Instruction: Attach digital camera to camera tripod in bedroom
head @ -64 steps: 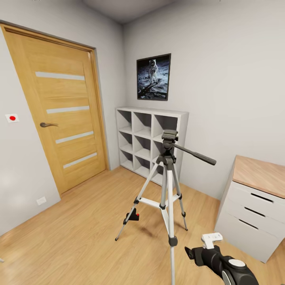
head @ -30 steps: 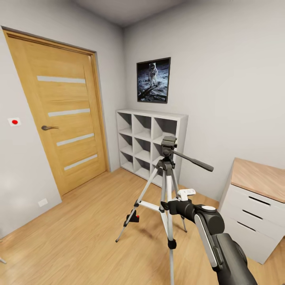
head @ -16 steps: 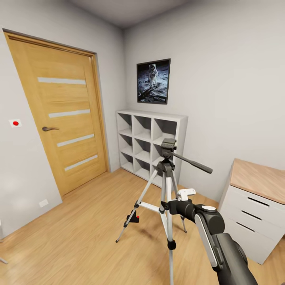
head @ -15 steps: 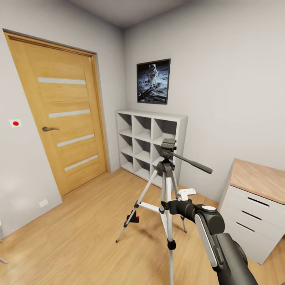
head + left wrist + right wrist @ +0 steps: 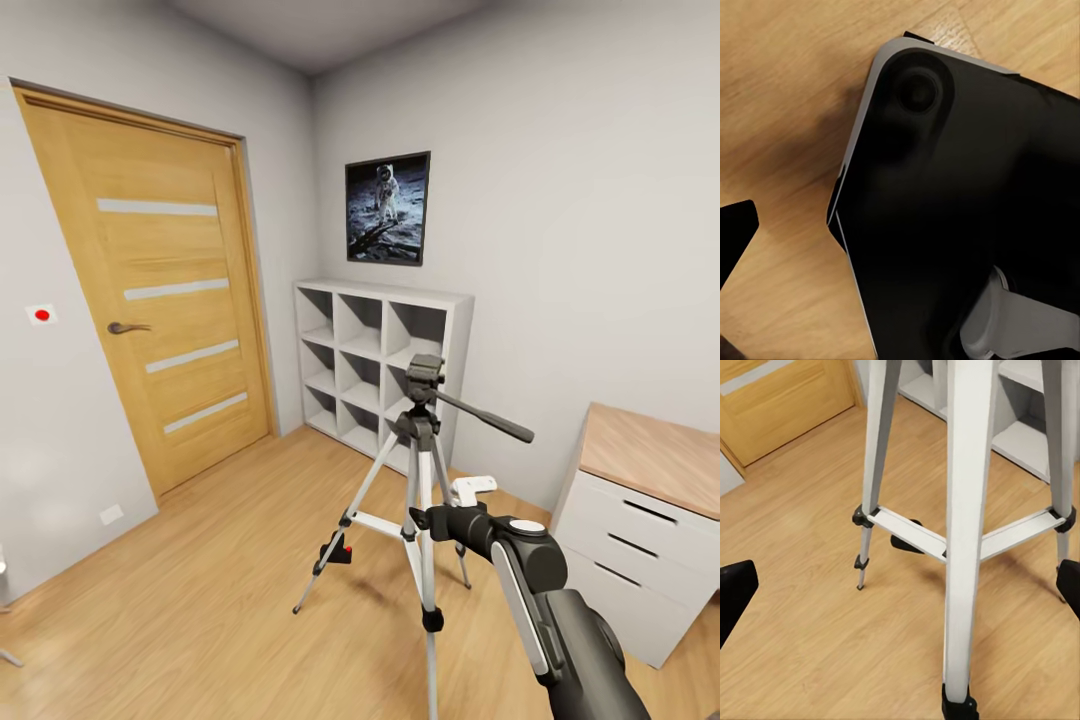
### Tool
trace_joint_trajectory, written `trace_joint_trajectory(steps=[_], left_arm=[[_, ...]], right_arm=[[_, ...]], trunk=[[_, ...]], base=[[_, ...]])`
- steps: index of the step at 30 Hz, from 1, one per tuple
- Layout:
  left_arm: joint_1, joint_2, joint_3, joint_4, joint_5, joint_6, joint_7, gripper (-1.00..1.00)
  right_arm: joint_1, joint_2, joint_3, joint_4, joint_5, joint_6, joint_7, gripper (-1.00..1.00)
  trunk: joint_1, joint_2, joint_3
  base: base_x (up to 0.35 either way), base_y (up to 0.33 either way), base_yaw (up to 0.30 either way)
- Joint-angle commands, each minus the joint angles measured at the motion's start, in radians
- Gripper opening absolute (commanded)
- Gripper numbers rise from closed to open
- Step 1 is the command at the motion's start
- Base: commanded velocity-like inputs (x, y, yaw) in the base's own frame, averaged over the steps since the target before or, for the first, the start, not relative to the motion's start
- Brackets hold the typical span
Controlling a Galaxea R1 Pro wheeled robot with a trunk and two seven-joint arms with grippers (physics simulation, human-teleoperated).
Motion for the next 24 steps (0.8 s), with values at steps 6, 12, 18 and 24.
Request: trace_joint_trajectory(steps=[6, 12, 18, 24], left_arm=[[0.000, 0.000, 0.000, -0.002, 0.002, -0.001, 0.001, 1.00], [0.000, 0.000, 0.000, -0.002, 0.002, -0.001, 0.001, 1.00], [0.000, 0.000, -0.001, -0.002, 0.002, -0.001, 0.001, 1.00], [0.000, 0.000, 0.000, -0.003, 0.002, -0.001, 0.001, 1.00]], right_arm=[[-0.001, 0.001, -0.002, 0.000, -0.002, 0.002, 0.000, 1.00], [-0.001, 0.001, -0.002, 0.000, -0.002, 0.001, 0.000, 1.00], [-0.001, 0.001, -0.001, 0.001, -0.002, 0.001, 0.000, 1.00], [-0.001, 0.001, -0.003, 0.003, -0.006, 0.000, -0.002, 1.00]], trunk=[[-0.023, 0.041, 0.017], [-0.046, 0.083, 0.036], [-0.069, 0.125, 0.055], [-0.092, 0.167, 0.074]], base=[[0.000, 0.000, 0.000], [0.000, 0.000, 0.000], [0.000, 0.000, 0.000], [0.000, 0.000, 0.000]])
